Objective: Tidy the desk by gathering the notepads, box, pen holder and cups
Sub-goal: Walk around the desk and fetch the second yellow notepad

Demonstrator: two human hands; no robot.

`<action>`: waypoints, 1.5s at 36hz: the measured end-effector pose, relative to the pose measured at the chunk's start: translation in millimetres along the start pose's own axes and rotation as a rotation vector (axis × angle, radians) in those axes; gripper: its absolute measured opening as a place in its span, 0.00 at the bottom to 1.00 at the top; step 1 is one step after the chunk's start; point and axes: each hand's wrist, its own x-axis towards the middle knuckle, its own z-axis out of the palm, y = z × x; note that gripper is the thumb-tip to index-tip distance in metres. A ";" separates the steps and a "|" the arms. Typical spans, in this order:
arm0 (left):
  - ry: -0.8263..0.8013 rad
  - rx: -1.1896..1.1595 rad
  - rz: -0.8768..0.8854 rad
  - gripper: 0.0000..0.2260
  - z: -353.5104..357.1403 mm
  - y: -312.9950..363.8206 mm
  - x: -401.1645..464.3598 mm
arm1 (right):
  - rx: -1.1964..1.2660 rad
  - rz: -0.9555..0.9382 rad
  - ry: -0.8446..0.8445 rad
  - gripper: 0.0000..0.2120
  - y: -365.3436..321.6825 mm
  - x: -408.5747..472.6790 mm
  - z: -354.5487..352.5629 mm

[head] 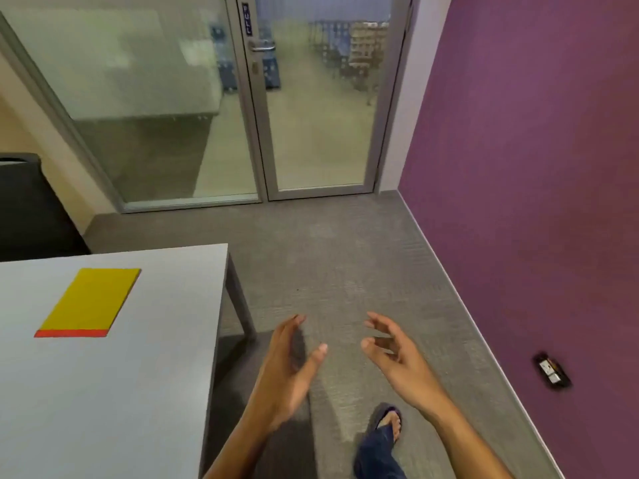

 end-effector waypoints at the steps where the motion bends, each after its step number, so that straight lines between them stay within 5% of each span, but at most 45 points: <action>1: 0.013 0.000 0.001 0.33 -0.3 0.6 12.1 | -0.006 -0.005 -0.018 0.21 -0.2 18.8 -2.4; 12: 0.335 0.014 -0.138 0.32 -23.6 31.9 144.1 | -0.080 -0.110 -0.286 0.19 -65.6 226.4 -37.0; 16: 0.435 0.059 -0.218 0.34 -35.9 25.0 180.6 | -0.091 -0.159 -0.373 0.27 -100.6 294.7 -24.6; 21: 0.584 0.018 -0.319 0.38 -57.8 6.3 215.6 | -0.140 -0.197 -0.557 0.18 -128.5 363.8 22.5; 26: 0.698 -0.021 -0.385 0.29 -93.0 -28.2 263.8 | -0.172 -0.221 -0.688 0.19 -141.1 427.0 79.6; 39: 0.790 -0.021 -0.268 0.34 -224.9 -67.2 414.5 | -0.195 -0.220 -0.778 0.19 -196.1 567.4 206.4; 54: 0.995 -0.062 -0.447 0.30 -283.4 -96.1 523.4 | -0.219 -0.205 -1.044 0.19 -225.5 736.1 306.9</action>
